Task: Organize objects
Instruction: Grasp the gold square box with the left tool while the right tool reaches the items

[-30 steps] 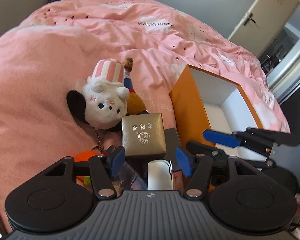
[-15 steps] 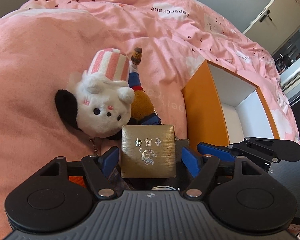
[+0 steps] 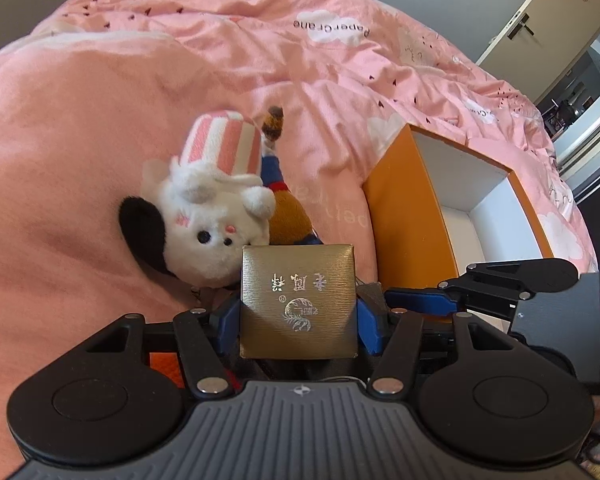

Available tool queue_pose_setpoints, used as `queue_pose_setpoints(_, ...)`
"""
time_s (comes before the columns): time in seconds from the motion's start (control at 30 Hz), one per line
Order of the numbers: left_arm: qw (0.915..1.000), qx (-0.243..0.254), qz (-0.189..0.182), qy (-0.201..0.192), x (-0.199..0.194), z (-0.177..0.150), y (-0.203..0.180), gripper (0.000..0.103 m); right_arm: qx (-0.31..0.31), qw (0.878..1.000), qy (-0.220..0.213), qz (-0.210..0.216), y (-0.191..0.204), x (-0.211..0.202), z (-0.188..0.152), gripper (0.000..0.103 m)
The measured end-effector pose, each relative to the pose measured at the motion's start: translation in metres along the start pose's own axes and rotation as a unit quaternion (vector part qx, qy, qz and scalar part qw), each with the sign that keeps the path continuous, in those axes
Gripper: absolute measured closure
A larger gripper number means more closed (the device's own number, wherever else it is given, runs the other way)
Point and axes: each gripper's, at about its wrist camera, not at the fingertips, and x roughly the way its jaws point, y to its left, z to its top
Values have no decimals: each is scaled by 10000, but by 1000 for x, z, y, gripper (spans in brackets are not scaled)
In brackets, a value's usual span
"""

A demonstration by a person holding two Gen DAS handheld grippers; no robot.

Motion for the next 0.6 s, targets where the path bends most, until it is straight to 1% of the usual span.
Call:
queue_pose_setpoints(0.07,10000,-7,-16,-1,-4,1,1,36,-86,9997,190,114,-2,3,6,53)
queue_pose_setpoints(0.13,10000,-8,5,-26,-6,1,1,36,-201,9989,399,154,0,7,13,49)
queue_pose_setpoints(0.23,9998,60,106,-156,-14,1,0,36,-304,9979,552,119,3,10,20,49)
queue_pose_setpoints(0.33,9997,58,130,-191,-21,-1,4,36,-337,9985,414,83,6,3,25,49)
queue_pose_setpoints(0.4,9995,10,183,-248,-28,-2,9,36,-207,9991,363,69,6,1,28,49)
queue_pose_setpoints(0.47,9991,-28,288,-325,-35,-4,14,36,9,9990,306,316,6,-4,30,50)
queue_pose_setpoints(0.53,9983,-40,452,-360,-41,-4,18,36,230,9969,281,704,8,-7,32,50)
queue_pose_setpoints(0.6,9973,-34,635,-364,-45,-5,21,36,261,9940,281,1023,15,-9,35,50)
